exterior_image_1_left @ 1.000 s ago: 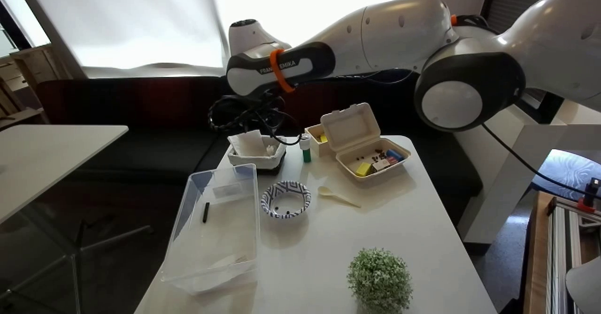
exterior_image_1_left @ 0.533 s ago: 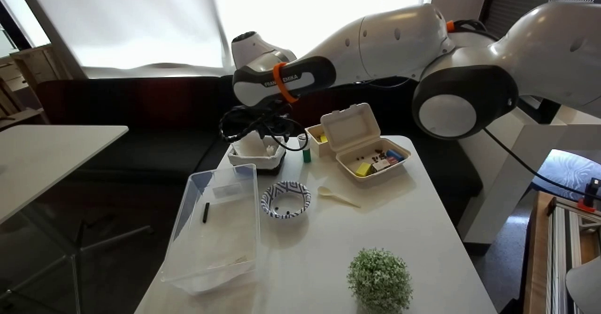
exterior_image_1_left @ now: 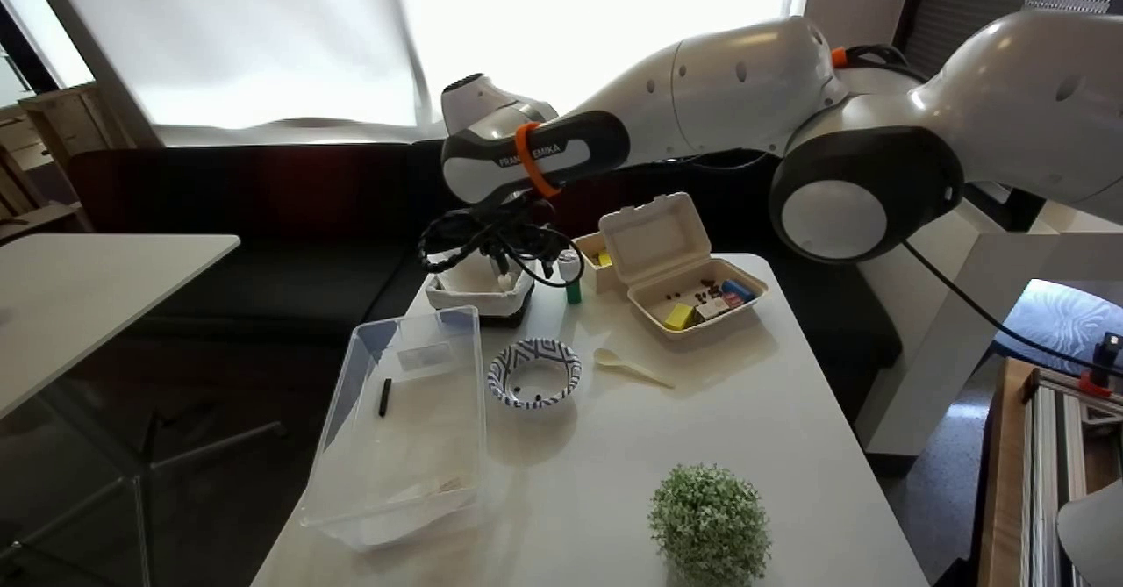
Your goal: Pull the basket to the center of the table
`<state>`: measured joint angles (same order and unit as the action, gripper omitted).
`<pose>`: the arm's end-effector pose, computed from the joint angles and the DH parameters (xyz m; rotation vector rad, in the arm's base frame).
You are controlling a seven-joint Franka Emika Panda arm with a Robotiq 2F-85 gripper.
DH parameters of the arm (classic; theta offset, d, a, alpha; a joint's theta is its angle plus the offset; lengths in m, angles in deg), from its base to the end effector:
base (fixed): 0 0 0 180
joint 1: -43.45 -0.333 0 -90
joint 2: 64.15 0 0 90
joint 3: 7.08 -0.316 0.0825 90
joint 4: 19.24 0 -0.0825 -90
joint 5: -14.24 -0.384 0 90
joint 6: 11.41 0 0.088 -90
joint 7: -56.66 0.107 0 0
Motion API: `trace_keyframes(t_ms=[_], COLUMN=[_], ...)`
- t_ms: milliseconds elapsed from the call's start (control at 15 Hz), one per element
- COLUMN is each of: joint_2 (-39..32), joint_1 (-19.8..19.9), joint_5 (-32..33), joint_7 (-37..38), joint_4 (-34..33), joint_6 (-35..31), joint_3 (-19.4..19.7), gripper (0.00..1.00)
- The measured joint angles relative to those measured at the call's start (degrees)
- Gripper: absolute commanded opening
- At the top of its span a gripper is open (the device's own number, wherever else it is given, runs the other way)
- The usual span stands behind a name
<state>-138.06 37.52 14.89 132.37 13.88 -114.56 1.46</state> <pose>0.7985 0.0292 0.1989 2.4074 -1.7575 0.0722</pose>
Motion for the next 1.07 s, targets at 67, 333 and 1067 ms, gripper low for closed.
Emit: trace_keyframes(t_ms=[67,333,1067], joint_2=[-0.1,-0.9,-1.1], joint_1=[0.2,0.9,1.6], joint_5=[-0.4,-1.3,-1.3], joint_7=[0.0,-0.1,-0.4], joint_4=[0.0,0.0,-1.2], joint_6=[0.2,1.0,9.9], joint_3=[-0.5,-1.9,-2.0], gripper=[1.00,1.00,1.00])
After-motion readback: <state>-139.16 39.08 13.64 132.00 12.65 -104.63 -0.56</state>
